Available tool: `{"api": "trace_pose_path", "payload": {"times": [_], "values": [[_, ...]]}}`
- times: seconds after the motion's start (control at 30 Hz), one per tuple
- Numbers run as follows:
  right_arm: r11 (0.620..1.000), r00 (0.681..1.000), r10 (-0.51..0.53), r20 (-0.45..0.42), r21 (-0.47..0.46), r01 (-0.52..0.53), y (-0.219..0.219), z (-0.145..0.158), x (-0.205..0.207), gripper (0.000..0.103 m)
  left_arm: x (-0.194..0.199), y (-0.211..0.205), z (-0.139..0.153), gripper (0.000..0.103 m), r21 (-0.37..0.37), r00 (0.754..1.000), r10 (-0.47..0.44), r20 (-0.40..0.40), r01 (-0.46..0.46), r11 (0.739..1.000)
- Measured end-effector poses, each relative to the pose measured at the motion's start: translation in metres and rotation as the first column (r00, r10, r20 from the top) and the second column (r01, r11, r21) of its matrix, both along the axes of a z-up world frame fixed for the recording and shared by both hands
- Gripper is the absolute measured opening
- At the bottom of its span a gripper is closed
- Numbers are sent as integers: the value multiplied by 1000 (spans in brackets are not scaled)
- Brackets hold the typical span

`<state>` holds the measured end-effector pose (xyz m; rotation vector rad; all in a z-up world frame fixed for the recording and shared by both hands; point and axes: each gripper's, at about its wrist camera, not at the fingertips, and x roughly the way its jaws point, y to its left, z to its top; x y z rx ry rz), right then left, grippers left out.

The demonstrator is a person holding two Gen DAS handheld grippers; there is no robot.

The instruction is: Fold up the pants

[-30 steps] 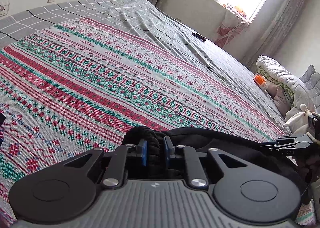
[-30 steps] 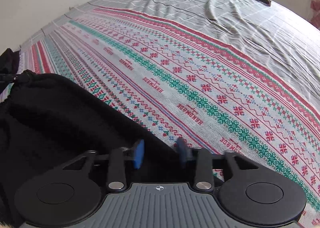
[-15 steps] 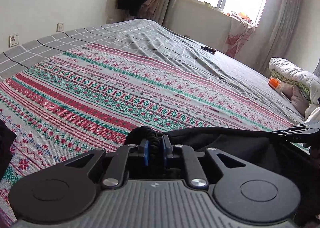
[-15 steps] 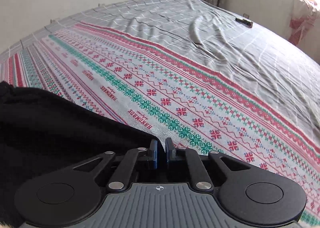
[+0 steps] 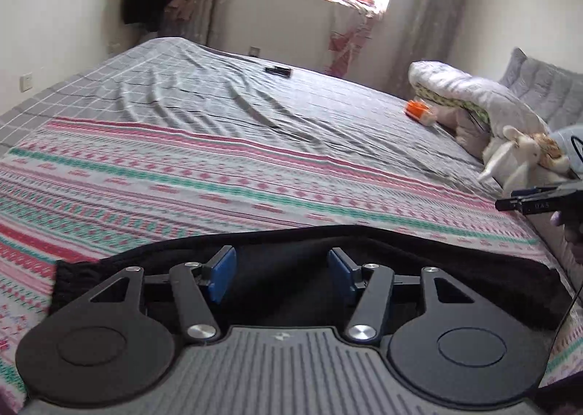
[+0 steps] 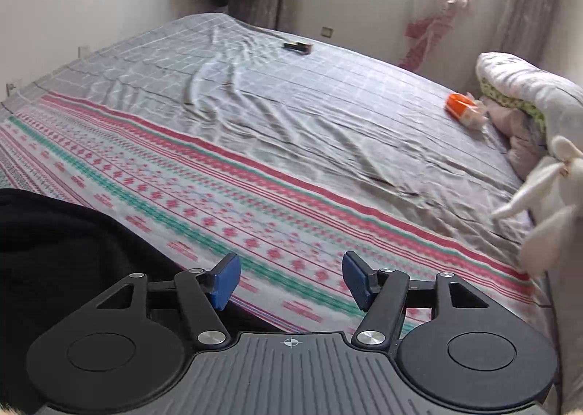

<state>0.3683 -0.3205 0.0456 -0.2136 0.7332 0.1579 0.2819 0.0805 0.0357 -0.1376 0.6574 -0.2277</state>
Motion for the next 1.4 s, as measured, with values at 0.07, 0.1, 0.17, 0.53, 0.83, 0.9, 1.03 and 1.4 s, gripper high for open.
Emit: {"api": "trace_pose_path", "payload": {"times": [0.07,0.1,0.17,0.53,0.83,0.9,1.03,1.4], "values": [[998,998,-55,0,-9,55,-37,2,-10,67,14,-39,-2,86,23,997,-78,-24,79,997],[997,997,-82,-3,-10,82,-56,2,-16,68,21,-58,-6,88,30,992,-121,-44,122,992],[991,991,-134,-10,-3,134,-93,1,-26,69,34,-94,-12,92,50,978,-196,-76,200,979],[916,923,-380,-57,116,384,-241,-57,-71,77,97,-230,-41,101,232,880,-468,-81,473,850],[892,923,-384,-40,241,382,-267,-114,-86,57,147,-243,-83,87,180,843,-482,-241,527,831],[898,933,-360,-14,265,351,-266,-113,-87,27,146,-246,-83,77,189,838,-498,-222,538,821],[913,939,-343,25,242,328,-262,-105,-83,9,141,-253,-80,26,179,818,-537,-208,571,801],[848,876,-478,68,295,440,-300,-84,-57,13,144,-263,-86,26,222,864,-493,-107,504,835]]}}
